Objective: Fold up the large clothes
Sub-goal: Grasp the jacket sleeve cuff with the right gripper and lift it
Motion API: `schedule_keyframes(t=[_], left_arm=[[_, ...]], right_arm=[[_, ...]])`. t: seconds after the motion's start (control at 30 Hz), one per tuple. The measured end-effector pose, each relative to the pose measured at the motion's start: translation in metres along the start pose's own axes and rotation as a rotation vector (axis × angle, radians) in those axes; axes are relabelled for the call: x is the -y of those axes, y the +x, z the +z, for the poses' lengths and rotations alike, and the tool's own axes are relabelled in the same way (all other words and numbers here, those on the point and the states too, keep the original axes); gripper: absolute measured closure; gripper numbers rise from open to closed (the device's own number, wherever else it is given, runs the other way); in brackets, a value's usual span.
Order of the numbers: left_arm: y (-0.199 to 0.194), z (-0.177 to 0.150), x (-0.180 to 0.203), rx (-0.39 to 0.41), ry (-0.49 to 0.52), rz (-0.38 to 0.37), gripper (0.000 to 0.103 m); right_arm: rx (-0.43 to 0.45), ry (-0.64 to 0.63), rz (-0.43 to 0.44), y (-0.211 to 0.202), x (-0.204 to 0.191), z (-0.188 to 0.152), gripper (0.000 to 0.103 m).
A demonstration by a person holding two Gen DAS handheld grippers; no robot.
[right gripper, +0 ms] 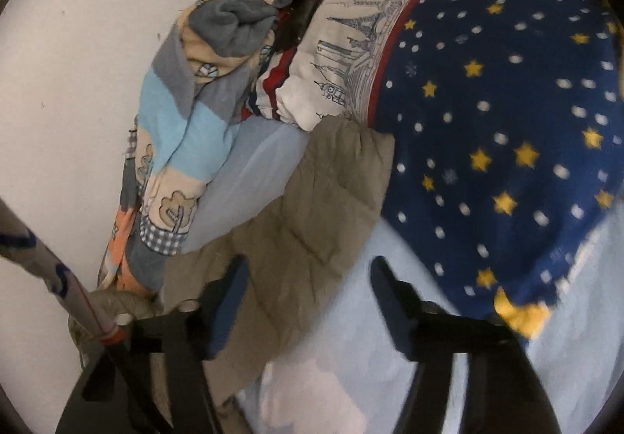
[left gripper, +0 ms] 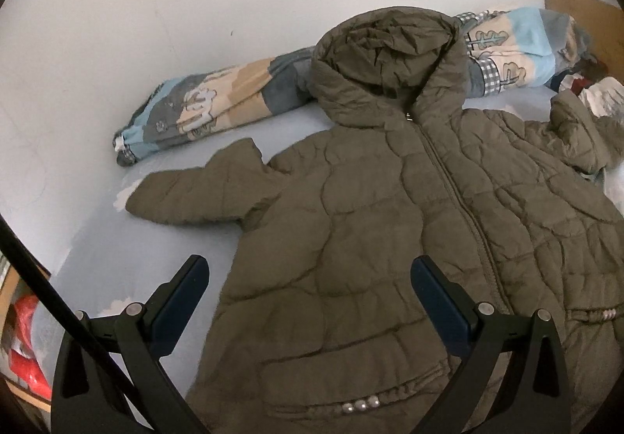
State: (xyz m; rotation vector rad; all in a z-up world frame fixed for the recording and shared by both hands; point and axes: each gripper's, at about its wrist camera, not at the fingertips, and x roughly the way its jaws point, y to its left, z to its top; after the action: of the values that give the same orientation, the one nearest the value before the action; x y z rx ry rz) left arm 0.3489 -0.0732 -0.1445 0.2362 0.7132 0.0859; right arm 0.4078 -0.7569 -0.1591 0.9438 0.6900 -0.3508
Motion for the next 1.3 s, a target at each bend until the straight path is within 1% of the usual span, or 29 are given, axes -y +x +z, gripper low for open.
schedule_keyframes(t=[0.03,0.07,0.13,0.27,0.33,0.43,0.47,0.5,0.53,0.57,0.6,0.63,0.7,0.8,0.97,1.03,1.07,1.1,1.2,1.23,1.3], left_arm=[[0.000,0.000,-0.001,0.004,0.002,-0.002,0.000],[0.001,0.000,-0.002,0.004,-0.001,-0.005,0.000],[0.002,-0.001,-0.005,-0.001,-0.010,-0.016,0.000],[0.007,-0.001,-0.008,-0.008,-0.013,0.001,0.000],[0.012,-0.001,-0.011,-0.026,-0.030,-0.011,0.000],[0.018,-0.002,-0.014,-0.047,-0.049,-0.011,0.000],[0.020,-0.003,-0.014,-0.054,-0.050,-0.009,0.000],[0.022,-0.003,-0.013,-0.058,-0.049,-0.008,0.000],[0.023,-0.003,-0.013,-0.063,-0.048,-0.007,0.000],[0.025,-0.003,-0.012,-0.069,-0.045,-0.007,0.000],[0.025,-0.003,-0.012,-0.076,-0.044,-0.012,0.000],[0.025,-0.003,-0.011,-0.076,-0.045,-0.015,0.000],[0.023,-0.002,-0.012,-0.070,-0.048,-0.015,0.000],[0.017,-0.001,-0.012,-0.054,-0.052,-0.018,0.000],[0.007,0.005,-0.018,-0.042,-0.090,-0.040,0.000],[0.004,0.006,-0.021,-0.042,-0.105,-0.039,0.000],[0.003,0.006,-0.023,-0.040,-0.115,-0.043,0.000],[0.002,0.006,-0.025,-0.040,-0.124,-0.049,0.000],[-0.001,0.007,-0.029,-0.041,-0.130,-0.045,0.000],[-0.002,0.007,-0.032,-0.042,-0.136,-0.047,0.000],[-0.003,0.007,-0.037,-0.044,-0.150,-0.051,0.000]], right_arm=[[-0.006,0.011,0.004,0.005,0.003,0.004,0.052],[-0.005,0.019,-0.008,0.013,0.006,0.010,0.052],[-0.006,0.024,0.002,0.023,0.011,0.017,0.052],[0.010,0.036,-0.048,0.042,0.025,0.028,0.052],[0.015,0.051,-0.083,0.051,0.032,0.033,0.052],[0.026,0.057,-0.100,0.068,0.039,0.040,0.052],[0.026,0.058,-0.117,0.076,0.041,0.042,0.052],[0.014,0.058,-0.112,0.084,0.042,0.042,0.053],[0.011,0.051,-0.115,0.091,0.042,0.041,0.077],[0.003,0.031,-0.152,0.098,0.040,0.039,0.087],[0.004,0.013,-0.167,0.099,0.038,0.036,0.088],[0.071,0.000,-0.169,0.098,0.036,0.035,0.091],[0.143,-0.017,-0.151,0.080,0.027,0.029,0.092],[0.207,-0.046,-0.139,0.051,0.014,0.023,0.092],[0.278,-0.070,-0.092,-0.009,-0.012,0.019,0.092],[0.284,-0.083,-0.082,-0.027,-0.026,0.016,0.092],[0.297,-0.092,-0.067,-0.041,-0.037,0.014,0.092],[0.291,-0.099,-0.059,-0.049,-0.045,0.012,0.092],[0.322,-0.146,-0.030,-0.081,-0.086,0.004,0.092],[0.323,-0.156,-0.022,-0.086,-0.098,0.003,0.092],[0.333,-0.198,0.014,-0.105,-0.130,-0.003,0.092]])
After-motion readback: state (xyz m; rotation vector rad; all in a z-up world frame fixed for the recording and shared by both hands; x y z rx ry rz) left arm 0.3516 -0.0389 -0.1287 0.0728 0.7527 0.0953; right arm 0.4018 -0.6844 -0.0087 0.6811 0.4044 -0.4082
